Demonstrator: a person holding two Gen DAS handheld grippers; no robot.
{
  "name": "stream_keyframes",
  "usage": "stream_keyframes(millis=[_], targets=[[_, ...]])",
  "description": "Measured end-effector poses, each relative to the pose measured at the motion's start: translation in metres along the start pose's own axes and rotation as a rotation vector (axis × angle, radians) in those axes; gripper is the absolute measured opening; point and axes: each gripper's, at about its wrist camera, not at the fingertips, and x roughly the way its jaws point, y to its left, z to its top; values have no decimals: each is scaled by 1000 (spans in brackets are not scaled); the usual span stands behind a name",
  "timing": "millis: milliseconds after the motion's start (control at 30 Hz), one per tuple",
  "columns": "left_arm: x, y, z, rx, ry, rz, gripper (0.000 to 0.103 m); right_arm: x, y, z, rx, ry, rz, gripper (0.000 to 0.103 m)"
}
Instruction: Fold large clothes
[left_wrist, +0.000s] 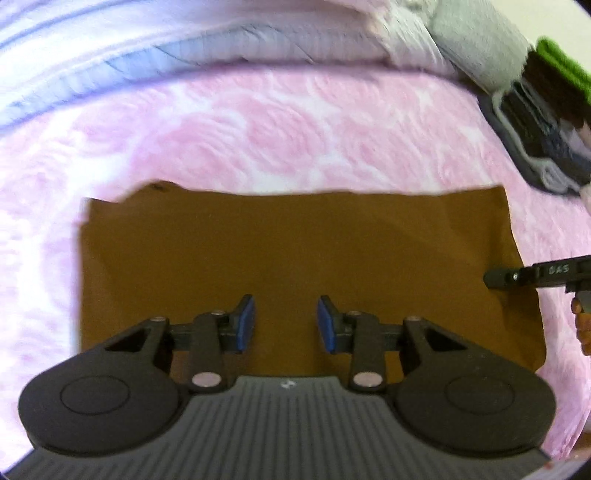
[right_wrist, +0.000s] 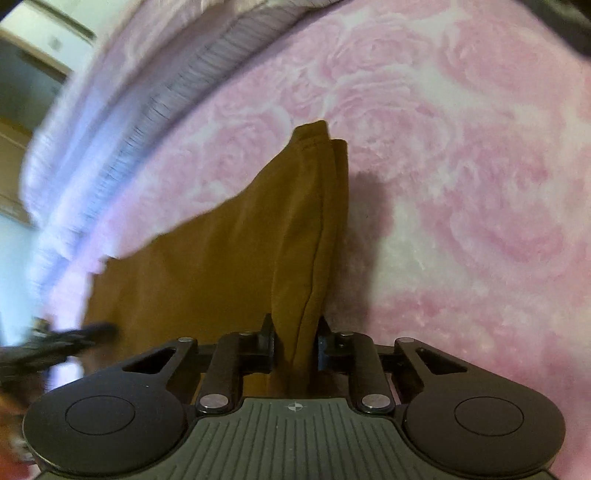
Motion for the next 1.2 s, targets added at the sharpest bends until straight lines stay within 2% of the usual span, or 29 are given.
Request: stream_keyframes(millis=[100,200,267,367,500,633,733,800,833,867,933,1000,1033,1067,1133,1200], targets=[[-26,32,-8,-42,-24,68,31,-1,45,6,-32,36,-222,15],[-47,78,-22,-123,-28,150,31,-1,97,2,-146,20,-420,14],[-59,113,-35,-197,-20,184,30,-5,133,-3,-198,-12,-477,14],[-72,155,-56,-274,-2,207,30,-11,193,-10,-234,-49,-505,14],[-81,192,-84,-342,27,196,30,3,287,-24,-330,-102,-495,14],[-83,213,-106,-395,49,159,30,56,363,-54,-457,-108,-479,14],[-82,228,-115,-433,57,140,30,118,386,-92,-582,-61,-502,16],[-82,235,-119,-456,55,118,30,152,383,-114,-643,-19,-522,22],[-83,236,-119,-453,52,105,30,161,381,-122,-692,-38,-544,27],[-84,236,-119,-445,47,98,30,160,382,-127,-724,-62,-553,29],[-85,235,-116,-451,39,69,30,149,382,-127,-734,-53,-506,32],[-89,233,-110,-490,22,15,30,124,378,-124,-703,-41,-391,44],[-91,231,-104,-509,7,-19,30,108,376,-121,-681,-43,-340,56],[-93,228,-99,-524,-5,-51,30,92,373,-119,-664,-50,-291,61],[-95,218,-86,-549,-32,-140,30,63,360,-113,-622,-57,-202,61],[-89,205,-70,-558,-36,-245,30,45,343,-104,-570,-77,-209,61]])
